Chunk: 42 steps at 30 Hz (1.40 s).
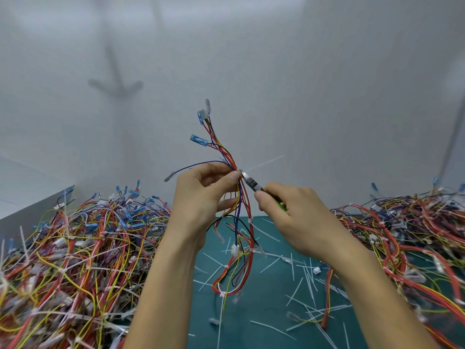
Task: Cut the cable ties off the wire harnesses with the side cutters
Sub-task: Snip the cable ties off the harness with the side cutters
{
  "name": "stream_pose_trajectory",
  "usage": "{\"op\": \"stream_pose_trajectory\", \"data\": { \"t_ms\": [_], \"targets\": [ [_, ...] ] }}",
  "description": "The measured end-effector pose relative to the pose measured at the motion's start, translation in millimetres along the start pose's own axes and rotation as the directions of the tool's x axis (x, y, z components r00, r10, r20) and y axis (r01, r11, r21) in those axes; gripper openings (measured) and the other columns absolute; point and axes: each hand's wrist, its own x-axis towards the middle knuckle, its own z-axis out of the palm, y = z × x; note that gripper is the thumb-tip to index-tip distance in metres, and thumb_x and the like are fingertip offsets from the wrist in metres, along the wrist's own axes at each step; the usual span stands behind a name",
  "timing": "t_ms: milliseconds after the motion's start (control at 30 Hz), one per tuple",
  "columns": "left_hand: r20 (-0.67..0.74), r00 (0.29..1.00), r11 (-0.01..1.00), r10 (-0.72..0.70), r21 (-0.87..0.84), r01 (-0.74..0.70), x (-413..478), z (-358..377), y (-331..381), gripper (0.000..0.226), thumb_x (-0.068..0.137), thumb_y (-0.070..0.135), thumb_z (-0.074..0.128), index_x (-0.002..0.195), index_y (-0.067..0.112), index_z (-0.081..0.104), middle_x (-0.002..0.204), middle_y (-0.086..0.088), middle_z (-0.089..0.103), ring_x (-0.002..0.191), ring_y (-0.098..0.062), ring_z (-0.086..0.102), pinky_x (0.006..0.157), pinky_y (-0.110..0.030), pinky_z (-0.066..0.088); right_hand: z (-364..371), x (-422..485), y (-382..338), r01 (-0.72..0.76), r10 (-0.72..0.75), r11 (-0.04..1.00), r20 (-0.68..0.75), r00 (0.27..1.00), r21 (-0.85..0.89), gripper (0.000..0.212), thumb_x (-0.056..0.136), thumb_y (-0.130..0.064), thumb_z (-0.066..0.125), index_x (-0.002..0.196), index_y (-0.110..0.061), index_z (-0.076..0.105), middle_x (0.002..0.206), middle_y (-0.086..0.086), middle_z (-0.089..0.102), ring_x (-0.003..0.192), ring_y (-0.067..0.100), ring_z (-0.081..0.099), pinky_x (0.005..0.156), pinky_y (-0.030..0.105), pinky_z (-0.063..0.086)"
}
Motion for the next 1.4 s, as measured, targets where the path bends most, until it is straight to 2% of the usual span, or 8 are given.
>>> {"op": "stream_pose_trajectory", "data": {
  "t_ms": [367, 533, 667, 867, 967, 1067, 1233, 1400],
  "targets": [
    [-0.011, 1.0, 1.0, 0.0, 0.013, 0.0, 0.6, -0.9, -0.1, 0.01, 0.084, 0.012, 0.074, 0.094, 0.009, 0.071, 0.083, -0.005, 0.075, 0.073, -0.013, 0.073, 0.064, -0.026, 0.06, 0.4, -0.5, 1.1, 0.007, -0.007, 1.0, 0.001, 1.0, 0.001, 0.036, 0.1, -0.044, 0.042, 0.077, -0.02, 0.055, 0.058, -0.002, 0.046, 0.056, 0.012, 0.039, 0.053, 0.031, 0.027],
    [-0.007, 1.0, 1.0, 0.018, 0.016, -0.018, 0.3, -1.4, 0.3, 0.01, 0.085, 0.012, 0.073, 0.094, 0.009, 0.071, 0.087, -0.007, 0.076, 0.076, -0.016, 0.074, 0.067, -0.029, 0.061, -2.0, -0.2, -0.9, 0.006, -0.007, 0.997, 0.019, 1.0, 0.081, 0.039, 0.101, -0.039, 0.044, 0.076, -0.012, 0.056, 0.063, 0.009, 0.053, 0.057, 0.019, 0.042, 0.058, 0.038, 0.036],
    [-0.002, 1.0, 0.999, 0.028, 0.017, -0.028, 0.4, -0.7, 0.2, 0.011, 0.086, 0.012, 0.073, 0.096, 0.009, 0.071, 0.088, -0.007, 0.076, 0.077, -0.014, 0.073, 0.067, -0.027, 0.061, -2.2, 1.1, -1.3, -0.034, 0.028, 0.987, 0.043, 0.999, 0.159, 0.038, 0.101, -0.039, 0.045, 0.071, -0.019, 0.056, 0.056, -0.009, 0.052, 0.056, 0.014, 0.046, 0.06, 0.04, 0.046],
    [-0.012, 0.999, 0.999, 0.032, -0.007, -0.032, 0.5, 3.4, -2.1, 0.007, 0.087, 0.012, 0.071, 0.094, 0.01, 0.07, 0.093, -0.012, 0.074, 0.081, -0.017, 0.07, 0.07, -0.029, 0.061, -2.6, 1.1, -1.6, -0.053, 0.045, 0.976, 0.045, 0.998, 0.213, 0.039, 0.101, -0.041, 0.044, 0.071, -0.019, 0.058, 0.059, 0.002, 0.053, 0.065, 0.034, 0.054, 0.064, 0.05, 0.05],
    [-0.017, 0.999, 0.999, 0.046, -0.001, -0.047, 0.9, 5.4, -3.0, 0.006, 0.088, 0.014, 0.071, 0.093, 0.012, 0.07, 0.093, -0.011, 0.074, 0.083, -0.018, 0.069, 0.067, -0.024, 0.059, -2.7, 1.3, -2.1, -0.056, 0.046, 0.973, 0.049, 0.998, 0.224, 0.04, 0.1, -0.042, 0.043, 0.073, -0.018, 0.059, 0.059, 0.003, 0.053, 0.062, 0.033, 0.053, 0.062, 0.05, 0.05],
    [-0.003, 0.998, 0.998, 0.067, 0.021, -0.067, 1.0, 6.9, -3.6, 0.005, 0.09, 0.016, 0.069, 0.093, 0.013, 0.069, 0.089, -0.007, 0.073, 0.077, -0.015, 0.069, 0.066, -0.026, 0.058, -2.1, 1.8, -1.6, -0.067, 0.058, 0.969, 0.044, 0.997, 0.238, 0.039, 0.101, -0.04, 0.044, 0.073, -0.017, 0.059, 0.058, 0.001, 0.052, 0.055, 0.024, 0.05, 0.062, 0.049, 0.049],
    [0.031, 0.99, 0.983, 0.136, 0.122, -0.139, 1.4, 9.5, -5.0, 0.003, 0.093, 0.02, 0.065, 0.093, 0.018, 0.065, 0.078, 0.011, 0.064, 0.064, -0.005, 0.063, 0.062, -0.022, 0.053, -2.7, 1.5, -1.4, -0.083, 0.075, 0.965, 0.041, 0.996, 0.251, 0.04, 0.101, -0.04, 0.044, 0.073, -0.016, 0.06, 0.056, -0.003, 0.051, 0.053, 0.018, 0.05, 0.06, 0.049, 0.05],
    [0.034, 0.989, 0.981, 0.147, 0.12, -0.15, 1.0, 12.3, -4.5, 0.003, 0.095, 0.018, 0.063, 0.092, 0.018, 0.063, 0.08, 0.009, 0.063, 0.06, -0.004, 0.059, 0.057, -0.016, 0.05, -3.5, 1.6, -0.9, -0.08, 0.074, 0.966, 0.033, 0.997, 0.244, 0.04, 0.101, -0.04, 0.044, 0.072, -0.018, 0.059, 0.056, -0.001, 0.051, 0.054, 0.019, 0.05, 0.061, 0.05, 0.05]
  ]
}}
